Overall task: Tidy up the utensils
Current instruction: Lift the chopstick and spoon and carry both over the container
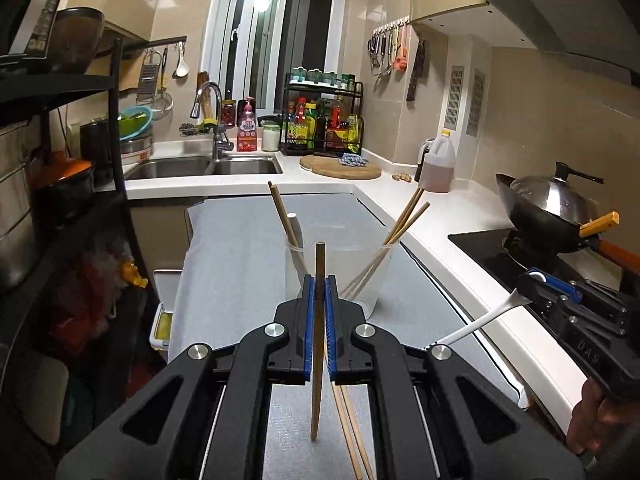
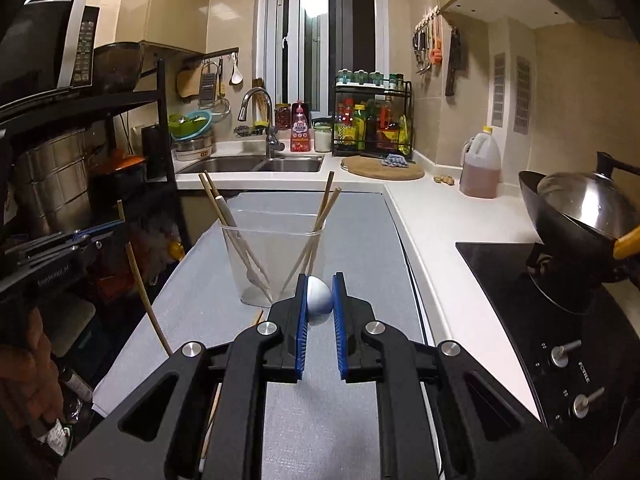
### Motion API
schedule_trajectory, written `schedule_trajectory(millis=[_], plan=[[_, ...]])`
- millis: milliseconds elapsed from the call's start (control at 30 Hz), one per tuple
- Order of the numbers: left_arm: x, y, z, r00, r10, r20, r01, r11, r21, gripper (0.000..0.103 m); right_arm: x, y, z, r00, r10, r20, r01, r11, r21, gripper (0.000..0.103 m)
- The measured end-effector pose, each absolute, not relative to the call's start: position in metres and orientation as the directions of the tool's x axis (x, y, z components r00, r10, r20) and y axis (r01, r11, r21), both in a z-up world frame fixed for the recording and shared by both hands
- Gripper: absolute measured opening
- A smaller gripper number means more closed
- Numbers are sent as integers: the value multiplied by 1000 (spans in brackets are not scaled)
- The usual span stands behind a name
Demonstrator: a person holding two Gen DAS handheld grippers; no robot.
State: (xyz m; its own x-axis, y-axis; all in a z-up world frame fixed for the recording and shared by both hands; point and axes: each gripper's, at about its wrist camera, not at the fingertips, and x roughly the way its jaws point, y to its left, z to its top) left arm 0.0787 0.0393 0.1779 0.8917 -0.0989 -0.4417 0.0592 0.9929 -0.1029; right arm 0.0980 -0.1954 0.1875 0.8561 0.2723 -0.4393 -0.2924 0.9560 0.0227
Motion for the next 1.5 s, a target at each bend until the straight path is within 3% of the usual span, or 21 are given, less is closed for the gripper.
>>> schedule_trajectory(millis=[667,900,1133,1300,1500], plan=[[122,32,208,854,-139,-502,108,990,-91,5,149,-177,220,825,285,-488,-332,943,-10,12],[142,36,257,850,-191,-491,153,981,-117,5,169,-173,278,808,357,-468,-392,920,23,12],[172,41,317,879,-220,-424,187,975,-117,5,201,-163,321,830,366,-420,-400,917,8,12],[200,41,330,900,-217,-378,186,975,-118,5,234,-148,310,831,338,-441,-387,922,-22,12],[237,37,295,883,-212,-419,178,977,-118,5,266,-135,268,805,322,-499,-386,922,-27,12]])
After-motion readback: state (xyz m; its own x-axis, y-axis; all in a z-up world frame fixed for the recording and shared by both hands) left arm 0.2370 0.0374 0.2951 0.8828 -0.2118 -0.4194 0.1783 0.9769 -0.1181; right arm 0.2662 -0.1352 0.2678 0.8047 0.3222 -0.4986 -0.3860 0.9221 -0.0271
